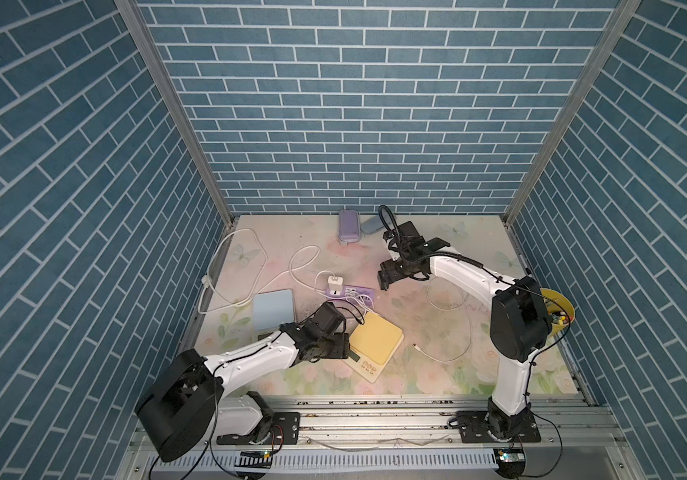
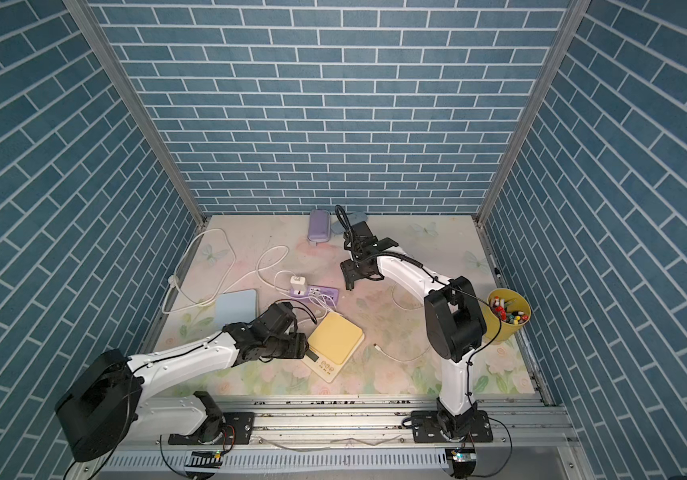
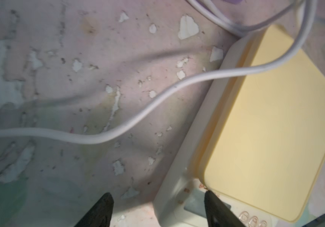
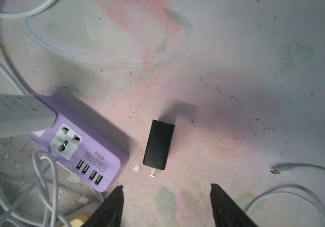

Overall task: Charge the electronic scale
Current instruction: Adjust the electronic scale at the center of the board.

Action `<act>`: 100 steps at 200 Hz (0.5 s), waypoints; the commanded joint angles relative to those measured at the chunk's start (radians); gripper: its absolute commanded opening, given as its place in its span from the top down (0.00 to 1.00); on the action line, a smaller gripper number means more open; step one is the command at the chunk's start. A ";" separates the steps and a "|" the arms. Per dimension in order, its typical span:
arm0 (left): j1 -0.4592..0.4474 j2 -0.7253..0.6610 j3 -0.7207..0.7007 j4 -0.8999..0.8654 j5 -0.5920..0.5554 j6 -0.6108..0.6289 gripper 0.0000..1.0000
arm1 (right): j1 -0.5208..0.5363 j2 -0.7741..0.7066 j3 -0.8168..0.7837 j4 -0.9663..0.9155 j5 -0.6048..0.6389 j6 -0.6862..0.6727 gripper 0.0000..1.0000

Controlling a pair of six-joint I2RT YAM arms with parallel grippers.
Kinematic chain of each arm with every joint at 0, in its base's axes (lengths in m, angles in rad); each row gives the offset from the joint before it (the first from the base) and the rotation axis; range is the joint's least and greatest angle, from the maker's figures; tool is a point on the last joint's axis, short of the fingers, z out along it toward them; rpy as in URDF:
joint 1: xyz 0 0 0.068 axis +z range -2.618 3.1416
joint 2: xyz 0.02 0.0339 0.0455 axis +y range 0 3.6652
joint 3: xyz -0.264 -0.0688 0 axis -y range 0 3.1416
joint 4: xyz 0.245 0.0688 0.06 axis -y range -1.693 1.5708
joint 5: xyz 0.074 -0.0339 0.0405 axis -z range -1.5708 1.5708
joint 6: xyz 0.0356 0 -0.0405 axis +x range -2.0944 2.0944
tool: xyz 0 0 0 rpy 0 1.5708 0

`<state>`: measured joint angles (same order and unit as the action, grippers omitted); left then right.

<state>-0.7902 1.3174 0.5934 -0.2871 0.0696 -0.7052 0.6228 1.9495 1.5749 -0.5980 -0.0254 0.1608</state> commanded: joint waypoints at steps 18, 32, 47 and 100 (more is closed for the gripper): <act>-0.103 0.103 0.079 0.110 -0.034 -0.056 0.24 | 0.003 0.108 0.045 -0.037 -0.045 0.053 0.32; -0.128 0.123 0.123 0.056 -0.058 -0.046 0.22 | 0.004 0.137 0.063 -0.046 -0.038 0.046 0.34; -0.133 0.106 0.160 -0.013 -0.091 -0.026 0.20 | 0.002 0.161 0.080 -0.046 -0.020 0.040 0.35; -0.130 -0.114 0.201 -0.167 -0.134 0.107 0.15 | -0.001 0.275 0.180 -0.052 0.031 0.013 0.42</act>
<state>-0.9173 1.2900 0.7700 -0.3550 -0.0227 -0.6765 0.6228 2.1624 1.6985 -0.6209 -0.0242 0.1680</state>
